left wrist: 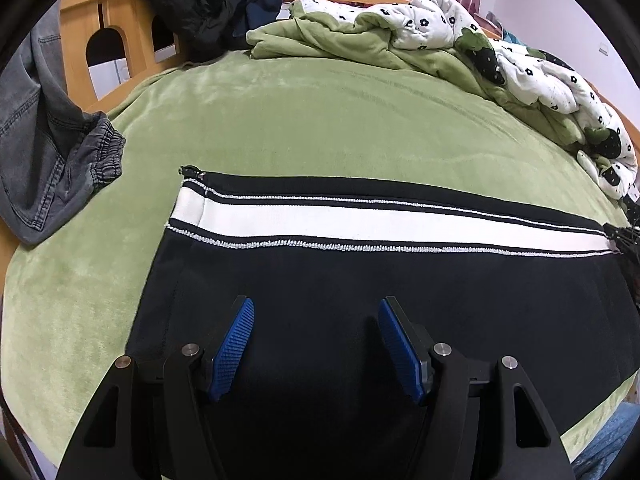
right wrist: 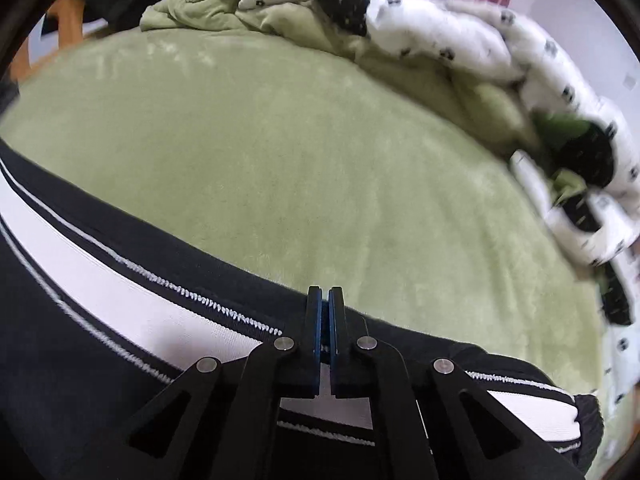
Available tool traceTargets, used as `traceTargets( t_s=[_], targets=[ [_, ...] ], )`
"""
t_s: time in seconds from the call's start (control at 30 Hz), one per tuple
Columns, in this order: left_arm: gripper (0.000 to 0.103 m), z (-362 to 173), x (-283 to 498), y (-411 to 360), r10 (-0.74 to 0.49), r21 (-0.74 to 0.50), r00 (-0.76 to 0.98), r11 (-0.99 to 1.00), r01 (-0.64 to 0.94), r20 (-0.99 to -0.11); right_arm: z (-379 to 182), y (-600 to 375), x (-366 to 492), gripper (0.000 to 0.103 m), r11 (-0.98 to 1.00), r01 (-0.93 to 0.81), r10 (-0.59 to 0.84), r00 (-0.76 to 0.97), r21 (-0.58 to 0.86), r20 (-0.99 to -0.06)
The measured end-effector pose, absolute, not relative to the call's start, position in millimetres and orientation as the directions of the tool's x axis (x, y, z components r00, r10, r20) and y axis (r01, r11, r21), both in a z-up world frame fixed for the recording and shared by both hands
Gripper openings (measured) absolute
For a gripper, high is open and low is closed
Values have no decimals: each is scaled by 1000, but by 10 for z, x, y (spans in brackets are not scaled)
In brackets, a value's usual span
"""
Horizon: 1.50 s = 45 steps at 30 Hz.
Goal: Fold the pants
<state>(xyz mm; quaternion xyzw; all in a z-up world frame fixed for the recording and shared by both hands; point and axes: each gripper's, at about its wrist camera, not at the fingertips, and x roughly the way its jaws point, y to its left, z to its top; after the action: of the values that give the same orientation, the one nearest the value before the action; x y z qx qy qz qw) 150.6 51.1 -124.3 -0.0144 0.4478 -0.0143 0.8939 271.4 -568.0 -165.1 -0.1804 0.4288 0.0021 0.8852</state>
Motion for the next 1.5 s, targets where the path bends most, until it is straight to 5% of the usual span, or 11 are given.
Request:
traceTargets(
  t_s=[0.1, 0.3, 0.47, 0.6, 0.83, 1.27, 1.4, 1.43, 1.47, 1.5],
  targets=[
    [63, -1170, 1438, 577, -33, -39, 615, 999, 4, -788, -1606, -5620, 2670, 7, 933, -112, -192, 648, -341, -737],
    [63, -1114, 1094, 769, -142, -180, 614, 984, -1, -777, -1218, -5670, 2346, 49, 976, 50, -192, 654, -211, -732],
    [63, -1212, 588, 725, -327, -351, 583, 933, 76, -744, -816, -5230, 1844, 51, 975, 100, -213, 692, -200, -689],
    [63, -1397, 285, 548, -467, -489, 530, 866, 110, -708, -509, -4813, 1422, 63, 988, 106, -154, 745, -112, -649],
    [63, -1755, 472, 368, -530, -637, 558, 771, 2, -639, -354, -4300, 901, 63, 980, 71, 69, 760, 188, -646],
    [45, -1793, 815, 1646, -202, -586, 750, 757, -288, -629, -754, -4314, 941, 64, 940, 186, 87, 680, 286, -728],
    [43, -1783, 1028, 1853, -236, -581, 731, 771, -260, -641, -738, -4312, 993, 63, 944, 213, 41, 681, 251, -731],
    [40, -1764, 1071, 1836, -219, -552, 727, 793, -256, -651, -729, -4306, 995, 63, 945, 216, 32, 685, 244, -728],
    [16, -1734, 1105, 1810, -176, -502, 724, 824, -262, -667, -726, -4297, 999, 63, 948, 218, 23, 685, 234, -728],
    [16, -1697, 1079, 1826, -154, -473, 732, 844, -252, -664, -729, -4307, 1008, 63, 949, 219, 16, 684, 226, -730]
  ],
)
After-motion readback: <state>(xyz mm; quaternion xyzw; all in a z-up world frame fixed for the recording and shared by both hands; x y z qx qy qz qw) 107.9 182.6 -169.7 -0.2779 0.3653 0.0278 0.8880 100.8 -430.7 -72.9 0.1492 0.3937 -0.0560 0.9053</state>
